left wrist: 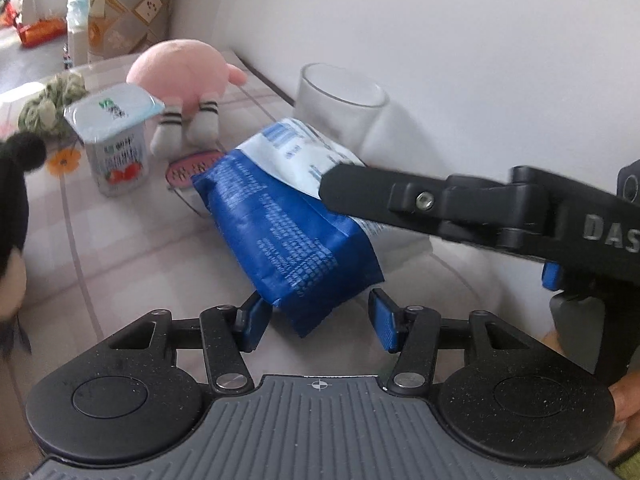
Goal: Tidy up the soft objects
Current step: 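Grasp the blue-and-white wipes packet with the left gripper and lift it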
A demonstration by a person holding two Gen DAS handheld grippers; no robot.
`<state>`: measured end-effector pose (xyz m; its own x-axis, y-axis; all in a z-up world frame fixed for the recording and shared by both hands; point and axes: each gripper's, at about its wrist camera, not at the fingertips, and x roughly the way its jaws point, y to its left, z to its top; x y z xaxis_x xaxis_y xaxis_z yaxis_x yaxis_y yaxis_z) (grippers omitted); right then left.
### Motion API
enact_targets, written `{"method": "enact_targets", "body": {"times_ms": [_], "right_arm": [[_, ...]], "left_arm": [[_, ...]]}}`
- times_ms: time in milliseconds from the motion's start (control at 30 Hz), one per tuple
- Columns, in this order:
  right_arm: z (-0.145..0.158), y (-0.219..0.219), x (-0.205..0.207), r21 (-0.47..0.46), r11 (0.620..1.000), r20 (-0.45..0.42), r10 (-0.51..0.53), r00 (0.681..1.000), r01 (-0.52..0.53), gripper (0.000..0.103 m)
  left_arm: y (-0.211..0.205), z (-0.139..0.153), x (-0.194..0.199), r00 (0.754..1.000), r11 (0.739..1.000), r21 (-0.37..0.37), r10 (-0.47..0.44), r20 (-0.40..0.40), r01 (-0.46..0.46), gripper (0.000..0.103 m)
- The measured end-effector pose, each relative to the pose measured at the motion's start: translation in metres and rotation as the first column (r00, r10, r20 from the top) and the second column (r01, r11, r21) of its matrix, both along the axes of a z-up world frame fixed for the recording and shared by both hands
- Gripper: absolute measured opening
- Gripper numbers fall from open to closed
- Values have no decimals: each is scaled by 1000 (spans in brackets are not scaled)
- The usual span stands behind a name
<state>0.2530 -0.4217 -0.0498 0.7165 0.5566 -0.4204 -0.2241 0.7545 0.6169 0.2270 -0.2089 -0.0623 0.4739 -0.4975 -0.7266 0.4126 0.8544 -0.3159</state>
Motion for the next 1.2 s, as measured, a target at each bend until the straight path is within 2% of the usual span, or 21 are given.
{"method": "enact_targets", "body": {"times_ms": [167,367,533,733,1000,1200], "right_arm": [[26,9,-27,-20,998,34,56,998,-55,65],[41,31,-46,-3,988,28,152,988,-152,65],[47,58,-51,-2,975,24,221,975,-221,65],[52,87,-56,4,957,17,289,957,-290,65],[60,107,-57,55,933,-11,357,934,-356,65],[62,129,-59,80,902,-42,429,902,-425,66]], "left_arm": [[9,4,-28,999,997,-78,-16,-29,14,53],[33,-2,-62,998,987,-158,17,-54,-25,54],[57,-5,-80,995,974,-211,66,-73,-80,62],[81,-10,-92,991,957,-262,109,-80,-126,63],[97,-13,-103,991,931,-341,102,-87,-126,66],[116,-15,-118,986,911,-385,105,-132,-148,71]]}}
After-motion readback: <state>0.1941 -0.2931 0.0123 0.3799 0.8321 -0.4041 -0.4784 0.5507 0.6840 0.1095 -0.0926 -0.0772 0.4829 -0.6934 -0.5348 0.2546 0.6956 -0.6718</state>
